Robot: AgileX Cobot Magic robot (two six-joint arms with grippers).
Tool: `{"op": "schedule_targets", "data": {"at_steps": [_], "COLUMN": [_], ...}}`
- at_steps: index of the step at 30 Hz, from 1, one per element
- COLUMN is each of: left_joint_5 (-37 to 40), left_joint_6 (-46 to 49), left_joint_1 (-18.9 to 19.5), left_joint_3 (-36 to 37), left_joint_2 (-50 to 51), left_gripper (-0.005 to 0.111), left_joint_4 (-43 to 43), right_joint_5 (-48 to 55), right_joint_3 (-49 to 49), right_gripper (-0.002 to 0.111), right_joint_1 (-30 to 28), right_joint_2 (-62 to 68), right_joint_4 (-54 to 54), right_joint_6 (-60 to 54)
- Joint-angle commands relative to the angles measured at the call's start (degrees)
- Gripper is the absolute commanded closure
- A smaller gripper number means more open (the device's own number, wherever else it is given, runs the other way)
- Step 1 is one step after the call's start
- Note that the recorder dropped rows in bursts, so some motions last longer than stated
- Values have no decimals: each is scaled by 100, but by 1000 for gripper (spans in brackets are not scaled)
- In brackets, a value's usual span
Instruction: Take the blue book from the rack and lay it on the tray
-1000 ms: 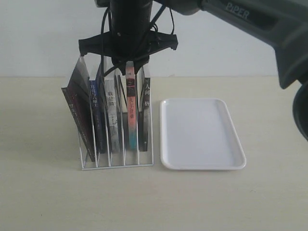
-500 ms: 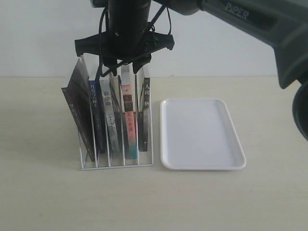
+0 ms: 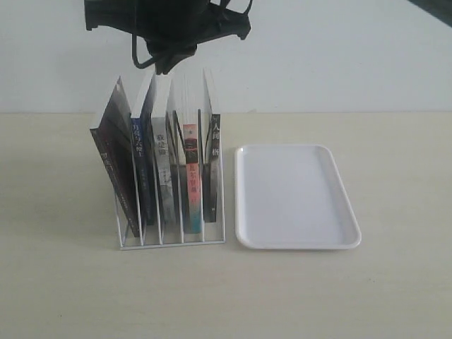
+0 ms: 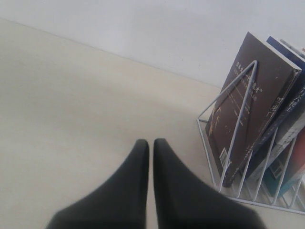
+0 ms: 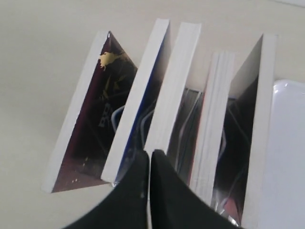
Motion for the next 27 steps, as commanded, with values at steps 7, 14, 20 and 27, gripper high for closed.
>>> {"op": "schedule_targets", "data": {"at_steps": [7, 14, 20, 27], "left_joint_5": [-66, -66, -66, -66], "left_joint_6": [14, 14, 14, 14], "left_joint_1": [6, 6, 6, 6], "left_joint_3": [15, 15, 15, 15], "left_joint_2": [-18, -18, -18, -18], "left_gripper": [103, 103, 103, 103], "left_joint_4": [3, 3, 3, 3], "right_joint_5": [-66, -77, -86, -63], "right_joint_3": [-19, -19, -19, -19], "right_gripper": [69, 69, 69, 69], "right_joint_1": [-7, -7, -18, -18], "right_joint_2": [-51, 166, 409, 609], "right_joint_4": [139, 160, 147, 103], "right_joint_6": [-77, -41, 77, 157]}}
